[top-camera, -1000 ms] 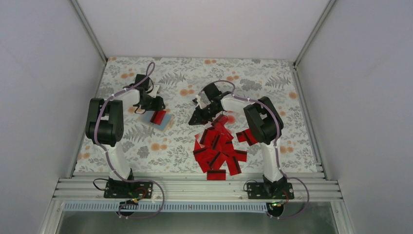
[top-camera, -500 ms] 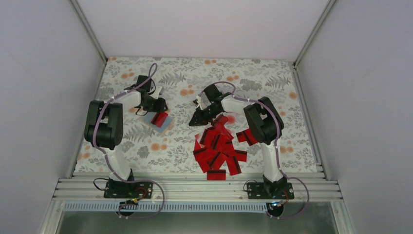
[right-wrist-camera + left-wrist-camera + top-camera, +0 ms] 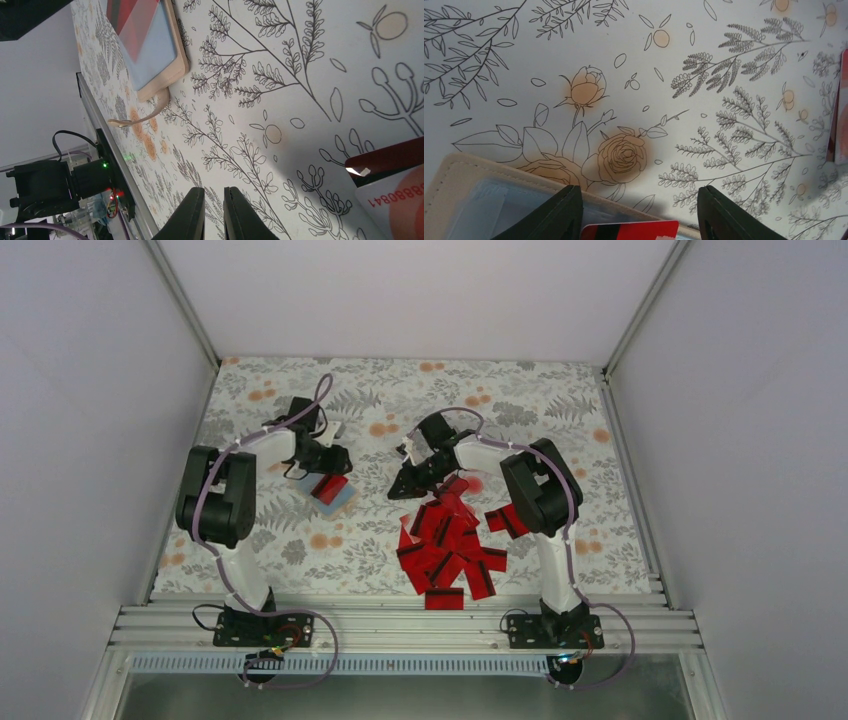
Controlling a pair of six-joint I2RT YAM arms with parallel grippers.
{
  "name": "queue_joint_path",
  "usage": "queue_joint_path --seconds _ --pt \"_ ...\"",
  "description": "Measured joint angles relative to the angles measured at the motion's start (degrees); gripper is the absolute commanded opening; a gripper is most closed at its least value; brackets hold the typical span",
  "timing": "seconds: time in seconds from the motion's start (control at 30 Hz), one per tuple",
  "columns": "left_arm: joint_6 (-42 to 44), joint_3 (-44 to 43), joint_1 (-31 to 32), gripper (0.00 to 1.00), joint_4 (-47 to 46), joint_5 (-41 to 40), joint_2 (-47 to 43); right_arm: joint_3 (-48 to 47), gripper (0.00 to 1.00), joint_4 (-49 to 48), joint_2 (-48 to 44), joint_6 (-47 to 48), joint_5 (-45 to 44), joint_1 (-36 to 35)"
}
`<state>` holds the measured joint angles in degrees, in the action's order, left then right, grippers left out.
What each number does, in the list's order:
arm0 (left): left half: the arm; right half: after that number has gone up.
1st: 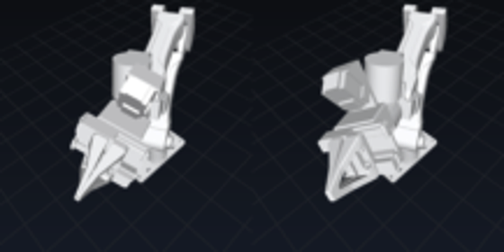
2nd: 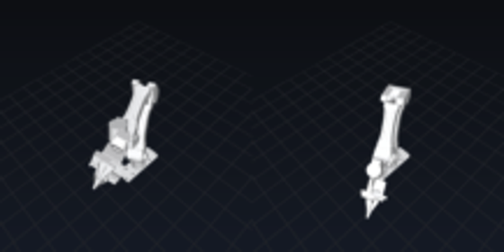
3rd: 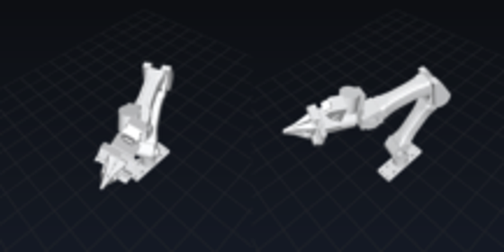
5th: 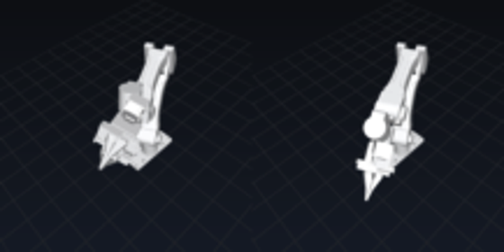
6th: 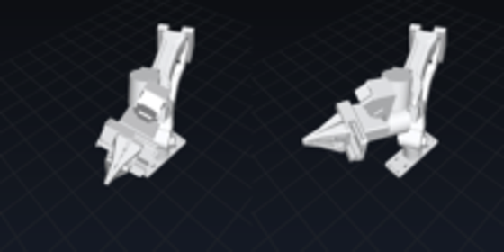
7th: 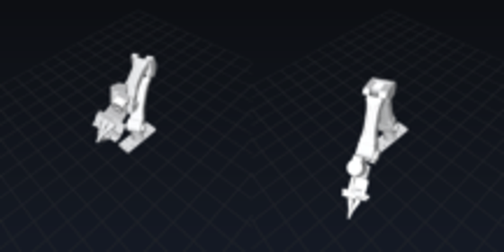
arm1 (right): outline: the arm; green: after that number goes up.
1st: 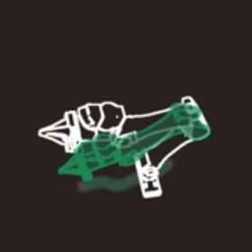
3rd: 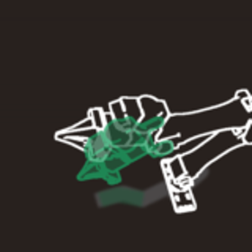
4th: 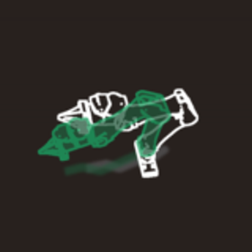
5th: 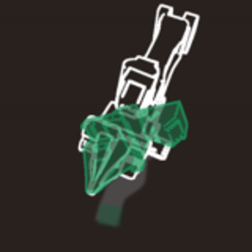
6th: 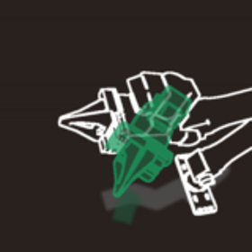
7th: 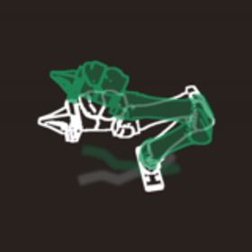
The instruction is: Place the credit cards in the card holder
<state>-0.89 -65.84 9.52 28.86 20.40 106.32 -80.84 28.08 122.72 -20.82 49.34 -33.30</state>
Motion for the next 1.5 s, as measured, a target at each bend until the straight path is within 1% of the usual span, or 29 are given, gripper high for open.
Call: queue_joint_path --seconds 0.2,0.37,0.47,0.63,0.77,1.1,1.5 --pt "0.2 -2.4 1.8 0.67 0.9 -1.1 0.0 0.0 0.11 0.5 0.0 0.8 0.2 0.0" --pt "0.2 -3.1 4.2 0.67 1.7 -2.9 0.0 0.0 0.11 0.7 0.0 0.9 0.2 0.0" --pt "-0.6 -3.1 5.2 0.66 2.2 -6.2 0.0 0.0 0.11 0.9 0.0 1.0 0.2 0.0" --pt "-3.1 -3.1 5.2 0.65 3.4 -13.1 -0.8 0.0 0.11 0.9 0.0 1.2 0.2 0.0" --pt "-3.7 -3.0 5.1 0.65 4.2 -15.7 -1.7 0.0 0.11 0.9 0.0 1.4 0.2 0.0" --pt "-4.5 -1.0 5.1 0.64 5.6 -16.7 -1.7 0.0 0.11 0.9 0.0 1.7 0.2 0.0" --pt "-5.0 -0.3 5.9 0.64 5.0 -13.1 -1.7 0.1 0.11 0.9 0.0 2.1 0.2 0.0"
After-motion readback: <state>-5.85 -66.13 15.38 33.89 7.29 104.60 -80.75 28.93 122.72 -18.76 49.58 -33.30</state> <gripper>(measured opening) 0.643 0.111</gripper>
